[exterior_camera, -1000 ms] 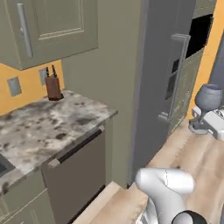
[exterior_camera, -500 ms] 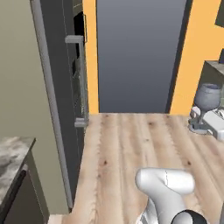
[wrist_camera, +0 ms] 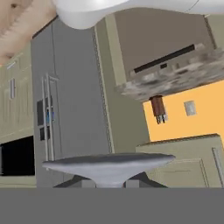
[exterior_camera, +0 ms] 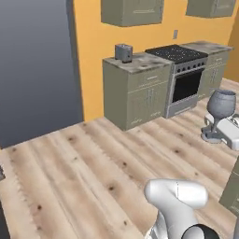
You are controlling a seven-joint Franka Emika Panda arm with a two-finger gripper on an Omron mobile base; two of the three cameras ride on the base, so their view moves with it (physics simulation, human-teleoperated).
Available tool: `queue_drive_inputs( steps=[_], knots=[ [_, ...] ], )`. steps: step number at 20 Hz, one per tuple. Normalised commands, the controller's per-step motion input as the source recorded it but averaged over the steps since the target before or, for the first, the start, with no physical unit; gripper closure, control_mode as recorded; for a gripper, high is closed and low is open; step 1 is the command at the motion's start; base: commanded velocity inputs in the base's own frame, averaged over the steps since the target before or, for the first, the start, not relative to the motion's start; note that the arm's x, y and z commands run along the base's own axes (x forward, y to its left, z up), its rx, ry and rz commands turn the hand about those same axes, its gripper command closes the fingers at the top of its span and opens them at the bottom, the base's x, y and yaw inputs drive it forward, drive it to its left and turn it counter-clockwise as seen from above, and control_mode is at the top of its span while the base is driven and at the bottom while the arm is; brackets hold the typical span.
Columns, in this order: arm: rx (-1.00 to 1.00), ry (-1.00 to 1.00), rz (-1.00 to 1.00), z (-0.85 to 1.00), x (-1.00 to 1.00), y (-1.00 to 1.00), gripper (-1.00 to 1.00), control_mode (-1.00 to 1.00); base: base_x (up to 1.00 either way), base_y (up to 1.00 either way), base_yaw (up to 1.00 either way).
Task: Retrieve the wine glasses from the counter and place one next to each plate.
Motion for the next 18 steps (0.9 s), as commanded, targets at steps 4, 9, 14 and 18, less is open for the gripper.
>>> queue_drive_inputs(
  steps=[4, 9, 14, 18],
  knots=[
    [0.0, 0.0, 0.0, 0.0, 0.0, 0.0, 1.0, 1.0, 0.66, 0.31, -0.68],
    [0.0, 0.0, 0.0, 0.0, 0.0, 0.0, 1.0, 1.0, 1.0, 0.22, -0.3],
    [0.0, 0.0, 0.0, 0.0, 0.0, 0.0, 1.0, 1.0, 1.0, -0.23, -0.18],
    [0.0, 0.0, 0.0, 0.0, 0.0, 0.0, 1.0, 1.0, 1.0, -0.12, -0.21]
  ],
)
